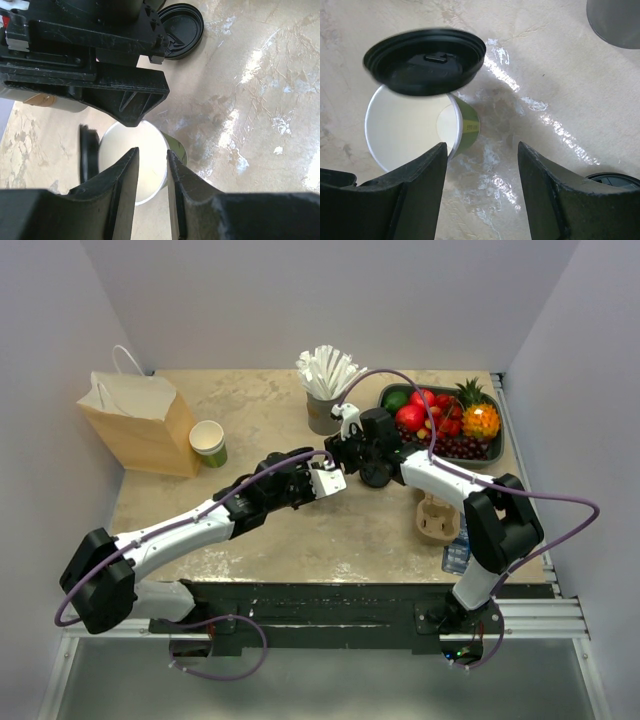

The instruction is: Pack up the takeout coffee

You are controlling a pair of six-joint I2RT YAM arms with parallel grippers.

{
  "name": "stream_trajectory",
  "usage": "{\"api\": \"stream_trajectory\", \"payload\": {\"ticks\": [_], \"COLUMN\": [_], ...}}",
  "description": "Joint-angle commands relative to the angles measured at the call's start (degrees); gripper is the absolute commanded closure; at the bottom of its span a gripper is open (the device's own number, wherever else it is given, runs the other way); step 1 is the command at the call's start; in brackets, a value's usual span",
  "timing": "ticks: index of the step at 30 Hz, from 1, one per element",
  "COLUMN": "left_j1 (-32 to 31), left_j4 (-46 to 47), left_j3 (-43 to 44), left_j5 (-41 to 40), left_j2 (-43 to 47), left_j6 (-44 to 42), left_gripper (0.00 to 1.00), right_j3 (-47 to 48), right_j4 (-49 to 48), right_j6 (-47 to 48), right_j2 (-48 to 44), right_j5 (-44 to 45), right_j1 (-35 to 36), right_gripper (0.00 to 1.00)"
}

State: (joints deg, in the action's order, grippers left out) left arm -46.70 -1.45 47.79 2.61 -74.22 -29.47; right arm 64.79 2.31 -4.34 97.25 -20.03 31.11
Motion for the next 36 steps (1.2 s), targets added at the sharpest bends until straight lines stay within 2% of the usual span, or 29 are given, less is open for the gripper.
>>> {"api": "stream_trajectory", "payload": {"ticks": [1, 8, 9, 12, 15, 17, 21, 26, 28, 31, 36], "left_j1": [-0.4, 0.4, 0.8, 4.2, 10.6, 14.2, 18.0, 25.2, 25.7, 25.8, 25.8], "left_j4": [1.5, -2.9, -3.8, -7.1, -10.0, -12.0, -15.8, -22.0, -26.7, -29.6, -26.4], "left_j3": [2.7, 5.1, 5.5, 8.3, 11.7, 12.7, 14.0, 18.2, 20.9, 23.9, 24.8], "left_j5": [0.7, 0.9, 0.9, 0.5, 1.3, 1.6, 4.8, 17.2, 18.4, 19.5, 21.7], "left_j2": [-0.1, 4.5, 5.2, 6.3, 5.3, 3.1, -0.7, -8.4, -11.8, -20.0, -24.7], "left_j6": [2.1, 2.6, 2.8, 4.9, 7.2, 5.8, -1.4, -11.2, -16.2, -18.4, -18.4], "left_gripper": [0.66, 0.66, 0.61, 0.54, 0.49, 0.49, 0.51, 0.56, 0.58, 0.63, 0.69], "right_j3": [2.0, 3.1, 3.4, 4.7, 5.0, 4.8, 5.1, 7.7, 8.6, 8.3, 7.6], "right_j4": [-0.1, 1.9, 2.3, 4.5, 5.1, 5.0, 5.6, 11.4, 13.2, 15.9, 18.3], "right_j6": [0.7, 1.3, 1.3, 2.8, 4.1, 4.1, 4.1, 8.5, 9.5, 10.1, 10.2], "right_j2": [-0.7, -1.4, -1.9, -3.3, -6.0, -8.1, -10.9, -15.1, -16.5, -19.1, -20.4], "right_j5": [0.3, -0.4, -0.7, -0.7, -1.1, -1.9, -2.5, -1.0, -0.4, -1.1, 0.8], "right_j1": [0.3, 0.3, 0.3, 0.3, 0.2, 0.2, 0.2, -0.4, -1.2, -2.7, -4.6], "right_gripper": [0.39, 0.39, 0.39, 0.39, 0.37, 0.37, 0.36, 0.36, 0.36, 0.35, 0.35]}}
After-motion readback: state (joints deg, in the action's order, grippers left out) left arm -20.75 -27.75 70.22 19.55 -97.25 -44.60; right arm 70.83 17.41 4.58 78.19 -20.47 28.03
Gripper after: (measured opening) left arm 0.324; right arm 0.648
